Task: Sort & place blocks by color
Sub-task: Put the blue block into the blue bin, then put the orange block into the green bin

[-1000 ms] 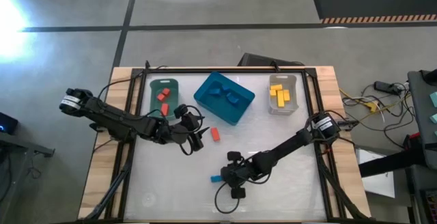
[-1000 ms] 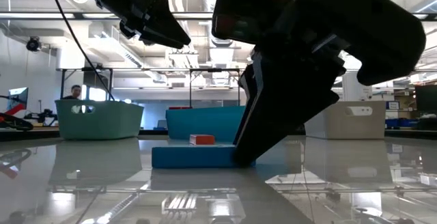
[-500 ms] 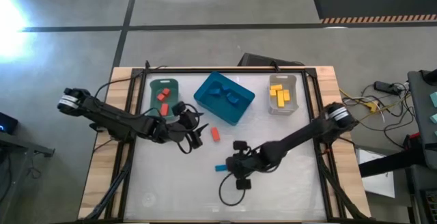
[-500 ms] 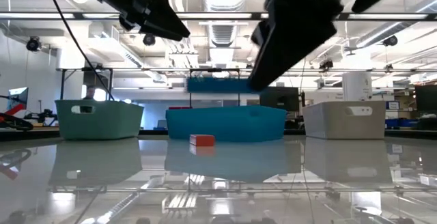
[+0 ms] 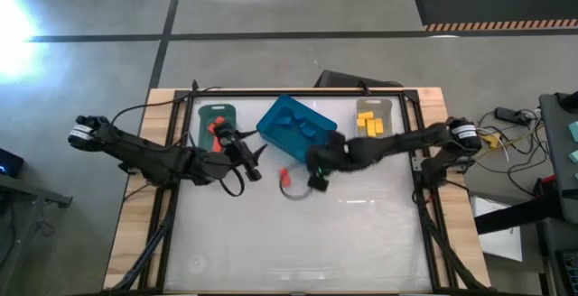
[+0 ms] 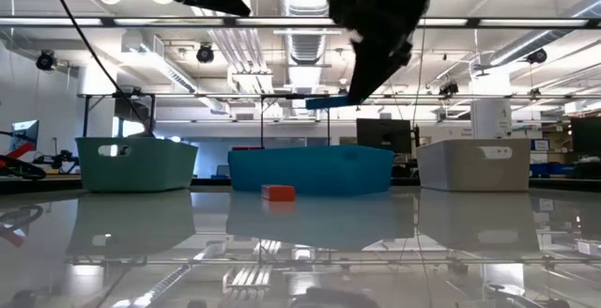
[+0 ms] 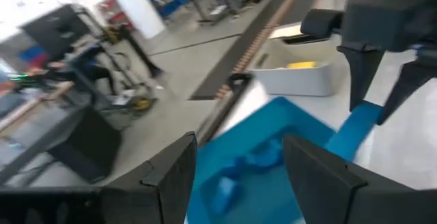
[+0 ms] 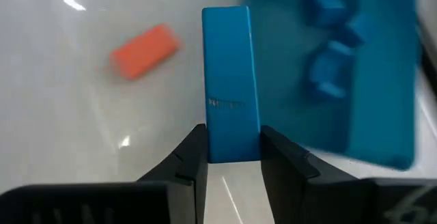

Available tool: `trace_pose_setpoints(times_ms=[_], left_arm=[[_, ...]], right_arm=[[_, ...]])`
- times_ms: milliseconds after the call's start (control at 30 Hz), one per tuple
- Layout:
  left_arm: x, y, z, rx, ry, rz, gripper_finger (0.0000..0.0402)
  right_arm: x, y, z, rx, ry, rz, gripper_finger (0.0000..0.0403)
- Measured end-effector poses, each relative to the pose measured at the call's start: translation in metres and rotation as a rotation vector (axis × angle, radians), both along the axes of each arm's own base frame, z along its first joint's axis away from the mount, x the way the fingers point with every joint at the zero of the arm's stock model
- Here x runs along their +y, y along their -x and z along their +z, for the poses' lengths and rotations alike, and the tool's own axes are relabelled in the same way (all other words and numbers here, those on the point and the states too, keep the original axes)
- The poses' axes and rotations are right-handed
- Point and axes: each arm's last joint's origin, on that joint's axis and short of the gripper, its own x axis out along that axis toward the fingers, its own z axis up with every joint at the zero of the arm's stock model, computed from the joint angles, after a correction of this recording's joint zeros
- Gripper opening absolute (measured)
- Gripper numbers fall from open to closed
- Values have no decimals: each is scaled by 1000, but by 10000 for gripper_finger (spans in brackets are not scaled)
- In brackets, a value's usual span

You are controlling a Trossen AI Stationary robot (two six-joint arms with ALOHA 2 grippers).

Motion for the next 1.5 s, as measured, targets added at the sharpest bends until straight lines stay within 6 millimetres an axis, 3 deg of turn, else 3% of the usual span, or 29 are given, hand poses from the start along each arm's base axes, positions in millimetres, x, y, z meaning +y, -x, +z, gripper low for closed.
trace_pose_setpoints(times_ms=[233,367,633,867,1100,1267,1500], left_arm=[[4,9,5,16,-78,61,200],[4,11,7,6,-77,64,200],[5,13,1,28,-85,63,200],[5,12,1,27,-84,63,200],[5,12,1,25,-82,64,200],[4,11,-2,34,-81,61,200],[3,8,-8,25,-47,43,200]], right_arm=[[-84,-9,-12,30,14,-153,90],[-122,-17,-24,-43,-125,-146,90],[-157,-23,-46,-83,-216,-197,92],[-158,-28,-46,-89,-217,-196,176],[-153,-26,-26,-135,-206,-179,188],[-126,-21,-9,-168,-197,-106,173],[-68,-11,3,-219,-212,28,151]])
